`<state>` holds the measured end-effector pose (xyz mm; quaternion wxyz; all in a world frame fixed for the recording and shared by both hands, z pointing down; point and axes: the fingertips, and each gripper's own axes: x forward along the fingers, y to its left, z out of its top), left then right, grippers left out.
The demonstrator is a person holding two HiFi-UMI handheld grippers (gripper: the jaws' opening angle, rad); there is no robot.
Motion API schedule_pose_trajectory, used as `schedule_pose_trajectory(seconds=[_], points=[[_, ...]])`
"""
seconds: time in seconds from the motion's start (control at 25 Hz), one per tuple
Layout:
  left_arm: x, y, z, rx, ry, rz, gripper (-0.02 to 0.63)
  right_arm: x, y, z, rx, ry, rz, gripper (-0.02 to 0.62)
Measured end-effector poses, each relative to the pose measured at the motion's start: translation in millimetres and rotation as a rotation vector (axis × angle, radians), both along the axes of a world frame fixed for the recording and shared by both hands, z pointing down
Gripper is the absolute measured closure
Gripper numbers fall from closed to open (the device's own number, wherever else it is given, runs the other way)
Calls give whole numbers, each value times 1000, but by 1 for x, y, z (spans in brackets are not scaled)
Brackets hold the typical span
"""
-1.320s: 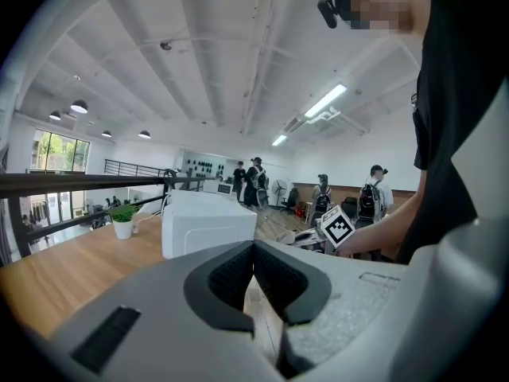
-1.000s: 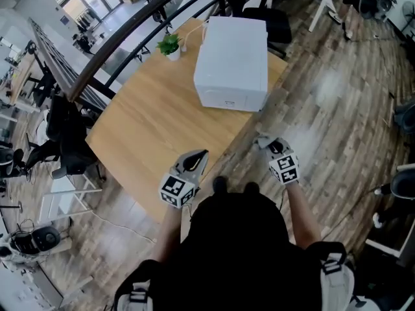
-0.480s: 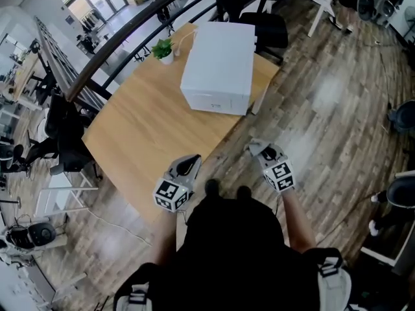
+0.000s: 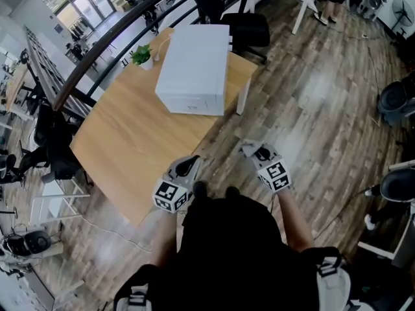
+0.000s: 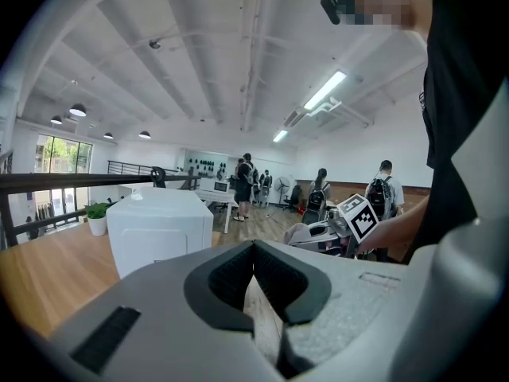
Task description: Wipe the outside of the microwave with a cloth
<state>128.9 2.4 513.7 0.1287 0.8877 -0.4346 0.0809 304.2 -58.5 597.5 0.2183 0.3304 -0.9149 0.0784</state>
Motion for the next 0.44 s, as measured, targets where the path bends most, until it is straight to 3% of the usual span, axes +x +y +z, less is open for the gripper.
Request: schedule_pose_trajectory(seconds=[0.2, 0.44], points=[[21, -2, -2, 9, -9, 12, 604, 21, -6, 2, -3, -23, 19, 578], [20, 1, -4, 7, -17, -8, 604, 22, -11, -3, 22, -45, 16, 578]])
